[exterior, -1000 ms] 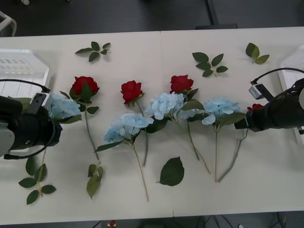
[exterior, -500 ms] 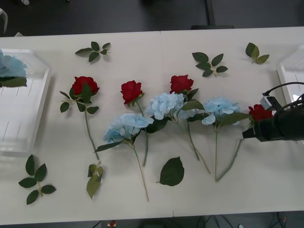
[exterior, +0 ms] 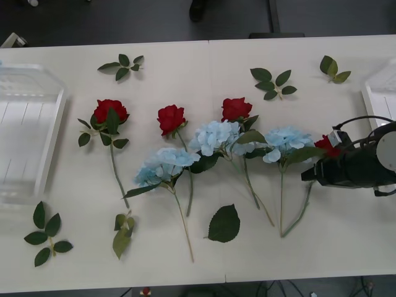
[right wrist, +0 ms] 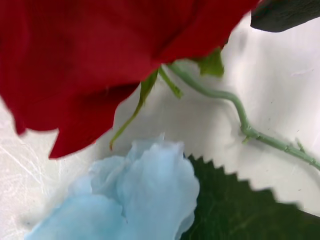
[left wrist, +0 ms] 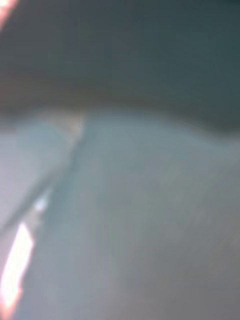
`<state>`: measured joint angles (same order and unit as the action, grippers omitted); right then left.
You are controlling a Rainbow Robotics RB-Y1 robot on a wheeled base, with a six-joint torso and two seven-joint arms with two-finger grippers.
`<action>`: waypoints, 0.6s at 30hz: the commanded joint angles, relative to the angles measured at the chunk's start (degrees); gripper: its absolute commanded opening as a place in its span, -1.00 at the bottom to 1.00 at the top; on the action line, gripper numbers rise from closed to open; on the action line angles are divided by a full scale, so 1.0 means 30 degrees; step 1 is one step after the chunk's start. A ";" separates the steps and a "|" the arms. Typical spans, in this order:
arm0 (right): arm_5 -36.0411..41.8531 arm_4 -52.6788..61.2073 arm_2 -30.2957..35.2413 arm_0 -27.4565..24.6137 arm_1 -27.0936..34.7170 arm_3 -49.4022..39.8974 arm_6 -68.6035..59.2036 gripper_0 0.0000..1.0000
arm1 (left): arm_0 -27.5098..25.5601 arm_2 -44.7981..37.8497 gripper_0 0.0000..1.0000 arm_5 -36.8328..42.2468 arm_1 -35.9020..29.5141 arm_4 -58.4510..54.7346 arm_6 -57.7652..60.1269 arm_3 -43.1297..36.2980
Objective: Place the red flowers into the right box and the blue flowers into the left box. If a person shows an open palm, hand one flower to the person first, then continue sorting.
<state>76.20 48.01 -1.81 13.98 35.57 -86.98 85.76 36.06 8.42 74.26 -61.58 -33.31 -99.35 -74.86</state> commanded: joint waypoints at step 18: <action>-0.0585 -0.2263 0.0426 0.0146 -0.2072 -0.0509 -0.2250 1.00 | 0.0723 0.0094 0.64 -0.1786 0.1512 0.2110 0.0070 0.2686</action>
<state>74.89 41.86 -1.63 13.95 31.00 -87.14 82.19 36.06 8.61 69.61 -57.15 -27.58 -99.65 -66.80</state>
